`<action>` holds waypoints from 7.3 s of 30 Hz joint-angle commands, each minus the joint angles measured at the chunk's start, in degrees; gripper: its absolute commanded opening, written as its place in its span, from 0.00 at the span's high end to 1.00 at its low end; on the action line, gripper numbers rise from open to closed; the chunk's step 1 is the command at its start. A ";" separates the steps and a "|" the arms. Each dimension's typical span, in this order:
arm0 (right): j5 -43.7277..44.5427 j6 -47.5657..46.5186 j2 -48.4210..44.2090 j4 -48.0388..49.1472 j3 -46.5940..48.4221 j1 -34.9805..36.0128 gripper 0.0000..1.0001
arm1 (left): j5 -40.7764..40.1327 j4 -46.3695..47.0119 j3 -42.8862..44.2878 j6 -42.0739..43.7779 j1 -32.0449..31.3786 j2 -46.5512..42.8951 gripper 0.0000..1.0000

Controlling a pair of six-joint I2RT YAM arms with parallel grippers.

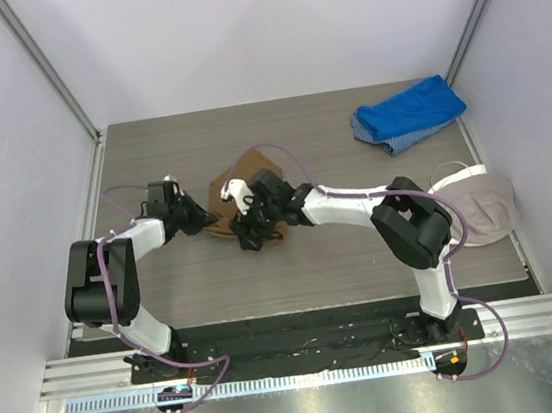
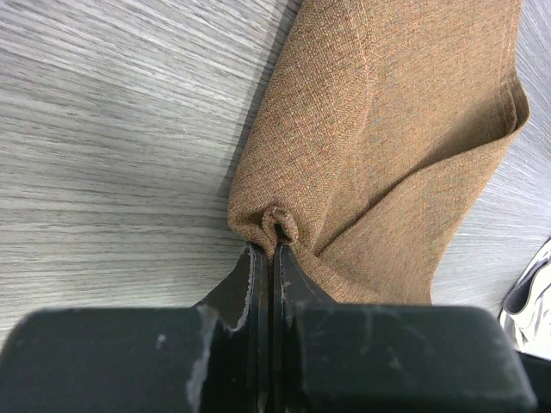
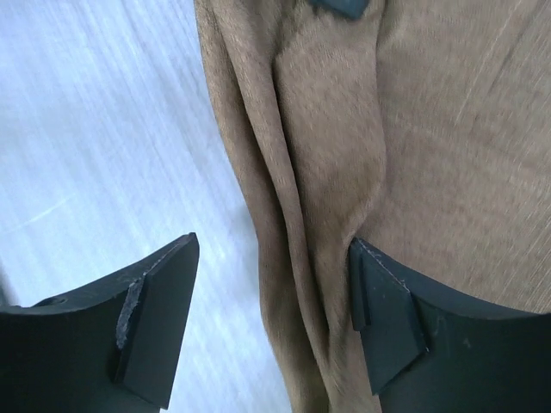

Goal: Fold the napkin, place the utensils inside, and roll it up
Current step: Roll the napkin with the utensil

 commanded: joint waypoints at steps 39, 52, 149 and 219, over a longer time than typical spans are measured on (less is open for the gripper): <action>10.81 -7.72 4.96 5.77 3.91 4.59 0.52 | -1.97 -6.43 -0.41 2.18 -0.04 -0.29 1.00; -6.84 -1.75 10.23 -8.20 13.57 0.03 0.99 | -6.52 -4.23 -3.22 2.53 -0.04 -6.61 0.36; -23.82 8.37 28.69 -30.54 35.03 -7.71 0.84 | -5.04 17.66 -15.71 7.27 -0.48 -10.31 1.00; -15.56 11.00 5.49 -14.28 2.15 -11.49 0.91 | -6.54 5.26 -10.70 9.65 -0.57 -11.54 1.00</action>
